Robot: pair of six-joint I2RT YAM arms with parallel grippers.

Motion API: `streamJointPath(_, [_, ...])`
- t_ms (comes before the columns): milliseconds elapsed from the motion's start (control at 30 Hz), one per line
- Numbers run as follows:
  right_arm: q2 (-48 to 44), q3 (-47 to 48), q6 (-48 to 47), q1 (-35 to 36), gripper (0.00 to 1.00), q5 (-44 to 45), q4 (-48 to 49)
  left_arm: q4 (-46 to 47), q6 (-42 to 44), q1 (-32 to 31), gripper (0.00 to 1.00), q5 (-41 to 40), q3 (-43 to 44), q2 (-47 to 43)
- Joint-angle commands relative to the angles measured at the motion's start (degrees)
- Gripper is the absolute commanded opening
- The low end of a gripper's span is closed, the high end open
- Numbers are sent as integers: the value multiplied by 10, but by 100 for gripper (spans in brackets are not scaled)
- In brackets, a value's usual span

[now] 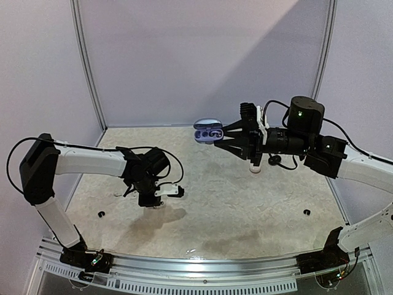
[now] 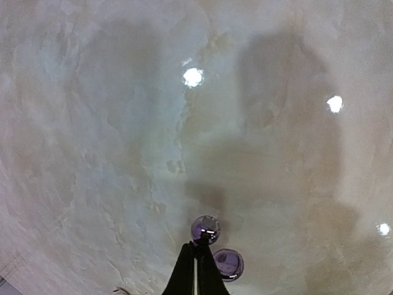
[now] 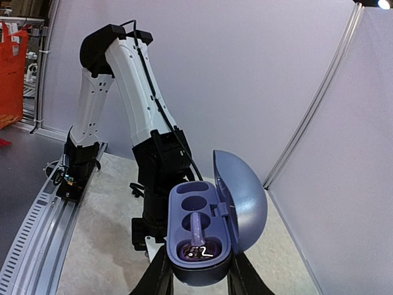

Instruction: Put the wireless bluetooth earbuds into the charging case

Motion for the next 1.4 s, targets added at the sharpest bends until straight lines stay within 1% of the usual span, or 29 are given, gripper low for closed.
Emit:
streamJointPath(0, [18,38,-31,4,0,-28,-31,25,17,-5,0,13,-13,19])
streamJointPath(200, [31,46,-36,4,0,-14,-43,28,37,-11,0,18,-10,39])
streamJointPath(333, [34,47,-34,4,0,-7,-46,22,43,-11,11,20,-5,39])
streamJointPath(433, [36,48,-33,4,0,-3,-44,12,45,-11,13,22,-2,39])
streamJointPath(600, [38,53,-34,3,0,0,-53,-39,26,-11,21,29,47,33])
streamJointPath(767, [42,57,-33,4,0,1,-57,-80,27,-10,29,54,66,32])
streamJointPath(1000, [41,56,-31,4,0,11,-63,-85,23,-7,27,63,71,36])
streamJointPath(1100, [40,56,-30,4,0,13,-63,-84,26,-6,23,66,77,40])
streamJointPath(1167, [41,55,-30,4,0,16,-65,-84,34,-6,22,69,78,42])
streamJointPath(1367, [41,55,-30,3,0,23,-66,-93,35,-6,21,81,83,53])
